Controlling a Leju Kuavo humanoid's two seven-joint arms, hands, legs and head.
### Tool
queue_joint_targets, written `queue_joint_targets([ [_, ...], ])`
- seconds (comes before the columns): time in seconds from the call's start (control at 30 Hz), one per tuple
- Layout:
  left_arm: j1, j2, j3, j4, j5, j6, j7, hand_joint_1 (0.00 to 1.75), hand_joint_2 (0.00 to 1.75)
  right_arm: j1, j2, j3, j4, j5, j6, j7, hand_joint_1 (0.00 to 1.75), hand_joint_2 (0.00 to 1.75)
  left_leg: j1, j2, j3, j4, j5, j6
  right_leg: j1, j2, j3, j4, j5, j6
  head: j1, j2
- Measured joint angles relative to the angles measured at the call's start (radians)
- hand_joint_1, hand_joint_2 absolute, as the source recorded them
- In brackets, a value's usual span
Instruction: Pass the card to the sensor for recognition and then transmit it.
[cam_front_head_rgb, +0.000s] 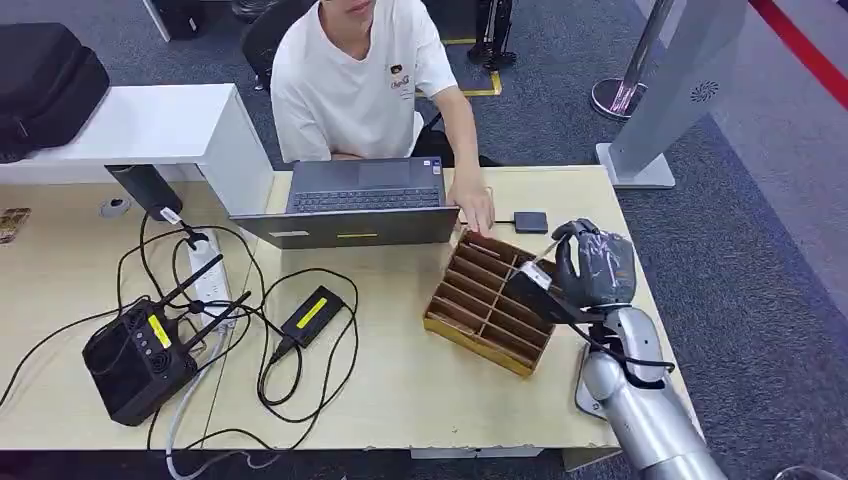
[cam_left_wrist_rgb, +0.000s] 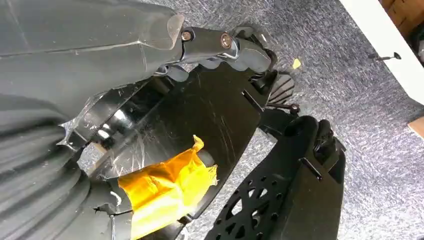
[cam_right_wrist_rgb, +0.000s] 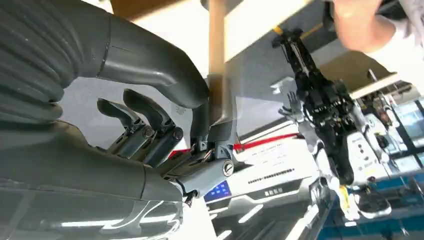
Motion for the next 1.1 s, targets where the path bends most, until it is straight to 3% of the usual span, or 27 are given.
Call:
queue_joint_targets([
  [0.57, -0.016, -0.002, 0.001, 0.019, -0.018, -0.015, 0.0, 0.0, 1.75, -0.075, 0.008, 0.005, -0.032, 0.018, 0.03, 0.023, 1.75, 1.75, 0.0, 0.0, 0.0, 0.0, 0.0, 0.0, 0.0, 0.0, 0.0, 0.0, 0.0, 0.0, 0.0, 0.0],
  [0.8, -0.054, -0.01, 0.002, 0.054, -0.067, -0.059, 0.007, 0.0, 1.75, -0.27, 0.051, 0.029, 0.03, 0.07, 0.09, 0.109, 1.75, 1.75, 0.0, 0.001, 0.0, 0.0, 0.002, -0.002, 0.0, 0.002, -0.001, 0.002, 0.002, -0.002, 0.0, 0.0],
  [1.1, -0.113, -0.048, 0.021, 0.098, -0.142, -0.095, 0.034, 0.0, 1.75, -0.494, 0.13, 0.066, 0.204, 0.156, 0.102, 0.191, 1.75, 1.75, 0.0, 0.0, 0.0, 0.0, 0.003, -0.002, 0.0, 0.0, -0.001, 0.003, 0.002, -0.002, 0.0, 0.0],
])
